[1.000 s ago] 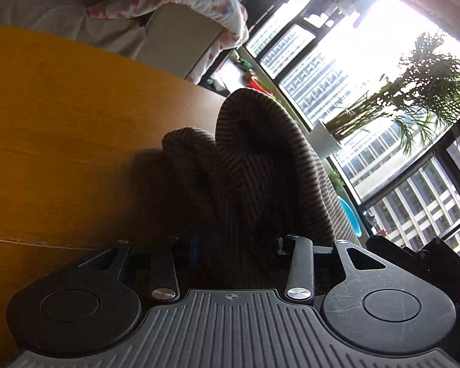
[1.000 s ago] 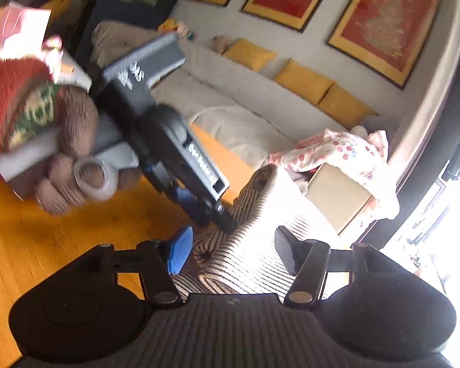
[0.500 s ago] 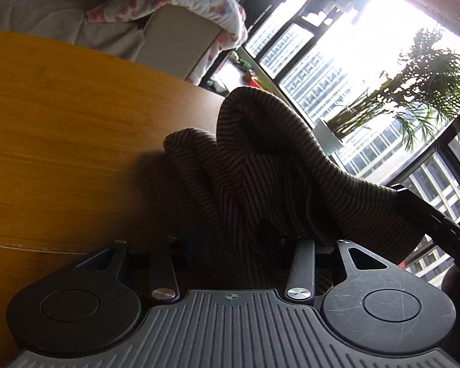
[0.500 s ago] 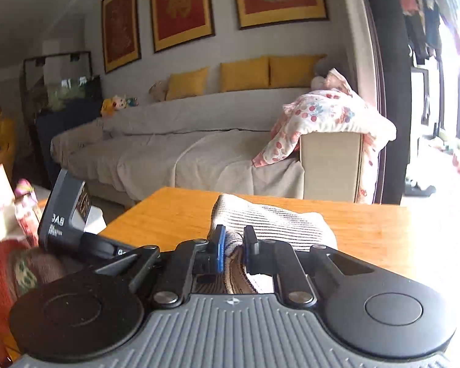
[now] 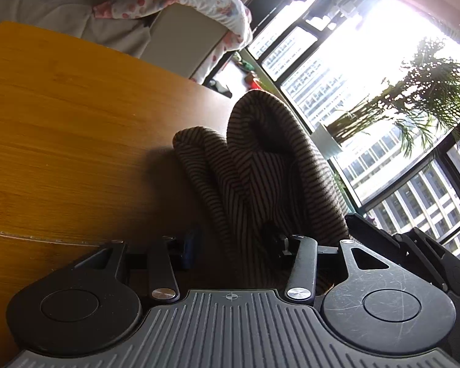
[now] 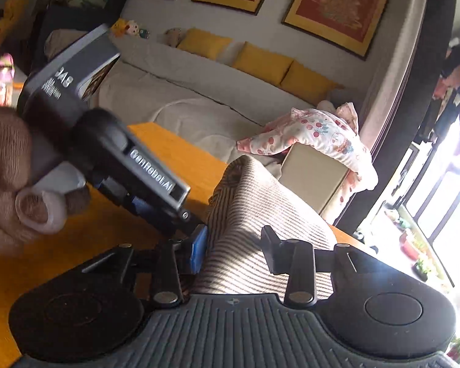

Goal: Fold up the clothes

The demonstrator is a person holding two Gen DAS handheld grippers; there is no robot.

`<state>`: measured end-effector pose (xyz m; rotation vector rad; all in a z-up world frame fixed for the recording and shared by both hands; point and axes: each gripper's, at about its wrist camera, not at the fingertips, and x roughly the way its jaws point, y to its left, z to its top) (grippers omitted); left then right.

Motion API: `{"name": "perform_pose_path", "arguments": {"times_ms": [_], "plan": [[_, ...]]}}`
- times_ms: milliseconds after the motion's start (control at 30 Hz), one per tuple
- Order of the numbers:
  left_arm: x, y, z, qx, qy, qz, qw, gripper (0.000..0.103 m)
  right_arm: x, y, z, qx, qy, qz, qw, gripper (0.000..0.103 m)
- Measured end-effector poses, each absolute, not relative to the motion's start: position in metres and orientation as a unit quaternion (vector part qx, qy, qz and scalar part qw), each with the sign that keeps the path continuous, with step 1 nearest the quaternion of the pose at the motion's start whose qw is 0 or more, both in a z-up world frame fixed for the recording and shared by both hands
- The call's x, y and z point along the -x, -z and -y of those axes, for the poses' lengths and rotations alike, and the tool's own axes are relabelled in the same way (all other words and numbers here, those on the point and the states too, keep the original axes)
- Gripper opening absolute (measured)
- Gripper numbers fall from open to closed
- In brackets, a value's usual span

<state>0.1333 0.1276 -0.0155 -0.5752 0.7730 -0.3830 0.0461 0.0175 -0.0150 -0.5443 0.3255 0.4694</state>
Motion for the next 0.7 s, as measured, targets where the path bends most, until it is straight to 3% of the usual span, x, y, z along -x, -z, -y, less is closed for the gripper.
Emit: {"name": "perform_pose_path", "arguments": {"times_ms": [33, 167, 333, 467, 700], "plan": [[-0.134, 0.015, -0.128, 0.275, 0.183, -0.370, 0.868, 0.051, -0.042, 0.020, -0.022, 0.281, -0.224, -0.152, 0.921, 0.051], [-0.134, 0.015, -0.127, 0.275, 0.182, -0.370, 0.869, 0.052, -0.037, 0.033, -0.035, 0.338, -0.189, -0.114, 0.915, 0.054], [-0.134, 0.016, -0.127, 0.275, 0.181, -0.369, 0.869, 0.052, -0.044, 0.021, -0.038, 0.306, -0.151, -0.091, 0.936, 0.053], [-0.135, 0.016, -0.127, 0.274, 0.181, -0.370, 0.869, 0.052, -0.055, 0.030, -0.046, 0.333, -0.152, -0.131, 0.921, 0.053], [-0.137, 0.018, -0.128, 0.275, 0.184, -0.368, 0.869, 0.053, -0.027, 0.040, -0.030, 0.388, -0.114, -0.079, 0.911, 0.051]]}}
